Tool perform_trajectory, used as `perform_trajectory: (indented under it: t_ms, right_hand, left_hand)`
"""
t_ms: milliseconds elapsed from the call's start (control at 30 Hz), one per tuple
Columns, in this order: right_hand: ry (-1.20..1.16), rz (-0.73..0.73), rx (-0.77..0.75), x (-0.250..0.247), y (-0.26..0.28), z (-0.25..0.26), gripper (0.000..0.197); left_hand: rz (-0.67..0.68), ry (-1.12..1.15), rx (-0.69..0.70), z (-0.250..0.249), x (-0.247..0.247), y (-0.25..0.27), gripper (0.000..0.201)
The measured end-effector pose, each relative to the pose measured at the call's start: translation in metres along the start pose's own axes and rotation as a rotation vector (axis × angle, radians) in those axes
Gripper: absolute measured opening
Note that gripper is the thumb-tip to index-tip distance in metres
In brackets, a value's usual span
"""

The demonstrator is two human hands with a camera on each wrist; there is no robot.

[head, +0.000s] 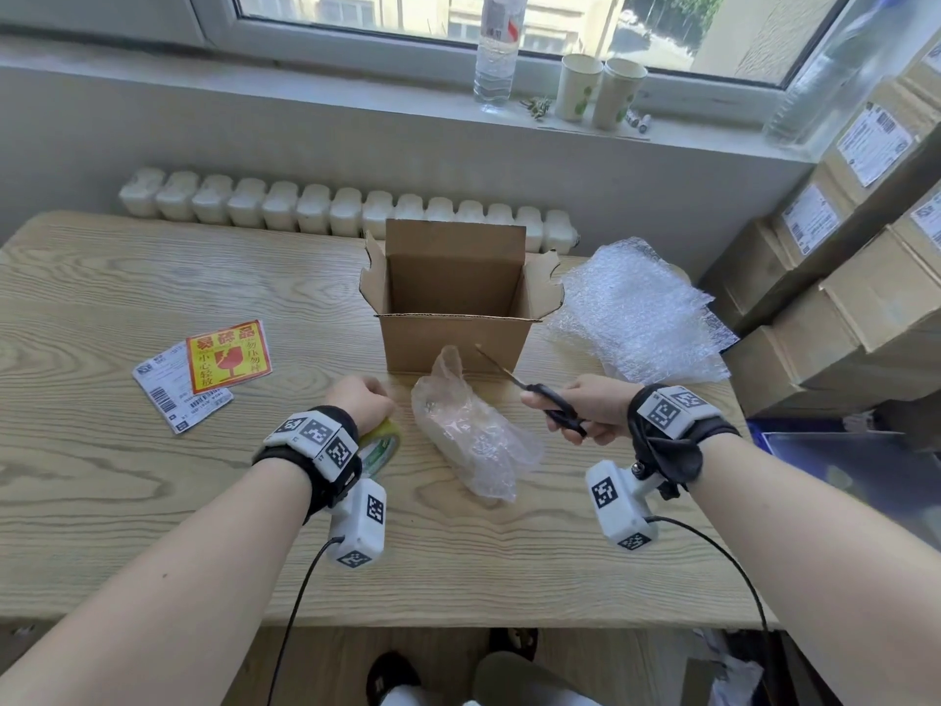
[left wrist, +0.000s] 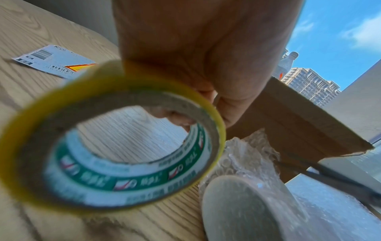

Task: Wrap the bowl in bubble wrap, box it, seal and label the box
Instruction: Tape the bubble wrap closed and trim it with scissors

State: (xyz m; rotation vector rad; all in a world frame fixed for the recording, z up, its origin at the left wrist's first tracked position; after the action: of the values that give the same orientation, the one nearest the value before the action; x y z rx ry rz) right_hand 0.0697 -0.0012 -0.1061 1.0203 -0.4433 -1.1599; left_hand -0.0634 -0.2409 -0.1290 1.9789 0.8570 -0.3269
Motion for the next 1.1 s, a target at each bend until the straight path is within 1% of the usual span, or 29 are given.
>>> perform_trajectory:
  t_ms: [67,133,200,233,333,433,533,567,600,667,700,733,833,933,967,1033,1100]
  right_hand:
    - [0.101,-0.144,0.068,-0.018,-0.002,-0.012,0.046]
    - [0.275,-0.283,0.143,-0.030,-0.003,-0.022,0.042]
    - [0.416,-0.374,0.197,-0.037,-0.005,-0.025,0.040]
    - [0.442,-0.396,0.206,-0.038,-0.009,-0.027,0.041]
    - [0.472,-0.422,0.213,-0.038,-0.021,-0.027,0.042]
    - [0.518,-0.450,0.195,-0.037,-0.026,-0.019,0.035]
    - [0.514,-0.538,0.039,-0.036,-0.025,0.005,0.024]
    - [0.485,-0.525,-0.005,-0.032,-0.028,0.012,0.023]
    - [0.451,-0.482,-0.043,-0.025,-0.032,0.019,0.025]
    - [0.415,-0.357,-0.088,-0.002,-0.045,0.034,0.042]
    - [0.422,-0.305,-0.098,0.011,-0.050,0.041,0.051]
    - [0.455,-0.266,-0.106,0.022,-0.056,0.048,0.056]
    - [0.552,-0.187,-0.089,0.046,-0.069,0.060,0.060]
    - [0.571,-0.197,-0.071,0.052,-0.070,0.066,0.063]
    - [0.611,-0.217,-0.082,0.053,-0.070,0.069,0.062]
    - [0.704,-0.252,-0.141,0.055,-0.067,0.076,0.057]
    - [0.766,-0.262,-0.236,0.062,-0.062,0.082,0.063]
  left_hand:
    - [-0.112,-0.035,0.012,0.003,-0.013,0.002,0.007]
    - [-0.206,-0.121,0.025,0.003,-0.025,0.005,0.008]
    - [-0.248,-0.218,0.042,0.002,-0.029,0.005,0.009]
    - [-0.258,-0.258,0.050,0.001,-0.030,0.004,0.009]
    - [-0.251,-0.364,0.051,0.001,-0.025,-0.001,0.010]
    - [-0.194,-0.459,0.034,0.000,-0.012,-0.009,0.016]
    - [-0.145,-0.457,0.044,0.001,0.001,-0.017,0.020]
    - [-0.136,-0.424,0.052,0.003,0.003,-0.020,0.021]
    - [-0.127,-0.389,0.056,0.006,0.006,-0.022,0.023]
    - [-0.114,-0.326,0.057,0.012,0.008,-0.025,0.028]
    - [-0.109,-0.300,0.058,0.013,0.008,-0.025,0.029]
    - [-0.108,-0.280,0.062,0.013,0.008,-0.026,0.029]
    - [-0.096,-0.206,0.056,0.009,0.004,-0.026,0.023]
    - [-0.107,-0.084,0.076,0.000,-0.001,-0.028,0.014]
    - [-0.107,-0.035,0.086,-0.004,-0.001,-0.028,0.015]
    - [-0.076,0.117,0.105,-0.012,0.003,-0.024,0.030]
    - [0.014,0.259,0.070,-0.017,0.014,-0.020,0.048]
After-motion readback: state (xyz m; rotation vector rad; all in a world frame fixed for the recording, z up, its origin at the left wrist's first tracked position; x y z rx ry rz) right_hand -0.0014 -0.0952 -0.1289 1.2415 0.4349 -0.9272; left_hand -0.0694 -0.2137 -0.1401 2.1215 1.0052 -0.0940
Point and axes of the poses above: each hand's wrist, its own y-axis away from the middle knuckle, its own x-axis out of the palm, z = x × y, the point moved 9 cm from there along -y, towards the middle knuckle, and after that the axes turned 13 degrees about z, right-handed, at the moved point
